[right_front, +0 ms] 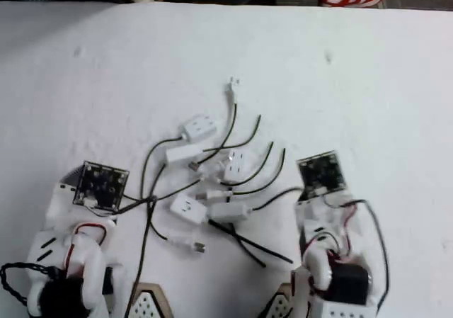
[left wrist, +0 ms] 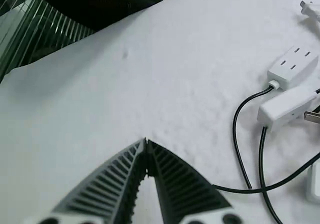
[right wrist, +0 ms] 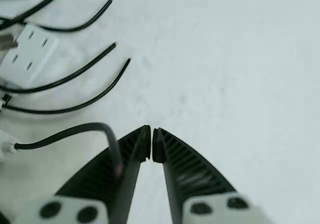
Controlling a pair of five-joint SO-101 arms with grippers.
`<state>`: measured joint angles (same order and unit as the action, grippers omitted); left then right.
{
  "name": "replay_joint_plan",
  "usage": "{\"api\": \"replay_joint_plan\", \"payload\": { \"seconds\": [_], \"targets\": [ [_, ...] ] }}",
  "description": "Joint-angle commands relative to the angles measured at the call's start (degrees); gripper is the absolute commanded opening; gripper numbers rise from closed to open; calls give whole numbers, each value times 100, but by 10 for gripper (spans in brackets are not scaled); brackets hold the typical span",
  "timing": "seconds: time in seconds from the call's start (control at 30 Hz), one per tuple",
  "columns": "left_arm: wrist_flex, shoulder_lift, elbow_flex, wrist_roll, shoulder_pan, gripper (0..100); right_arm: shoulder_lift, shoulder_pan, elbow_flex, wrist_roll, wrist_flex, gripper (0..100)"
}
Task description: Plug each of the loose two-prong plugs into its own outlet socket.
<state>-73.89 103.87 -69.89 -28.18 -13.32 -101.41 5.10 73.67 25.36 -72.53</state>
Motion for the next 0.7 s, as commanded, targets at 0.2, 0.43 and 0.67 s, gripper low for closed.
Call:
{"api": "replay_joint_plan", "payload": {
  "seconds": [0.2, 0.43, 0.67],
  "targets": [
    [132, -31, 211, -492, -84, 27, 1182, -629, -2356, 97, -716, 61],
    [105, -31, 35, -9, -101, 27, 4215, -1420, -4123, 53, -1631, 56],
    [299, -31, -352, 264, -101, 31, 5077, -2114, -4360, 53, -1675, 60]
  ]
}}
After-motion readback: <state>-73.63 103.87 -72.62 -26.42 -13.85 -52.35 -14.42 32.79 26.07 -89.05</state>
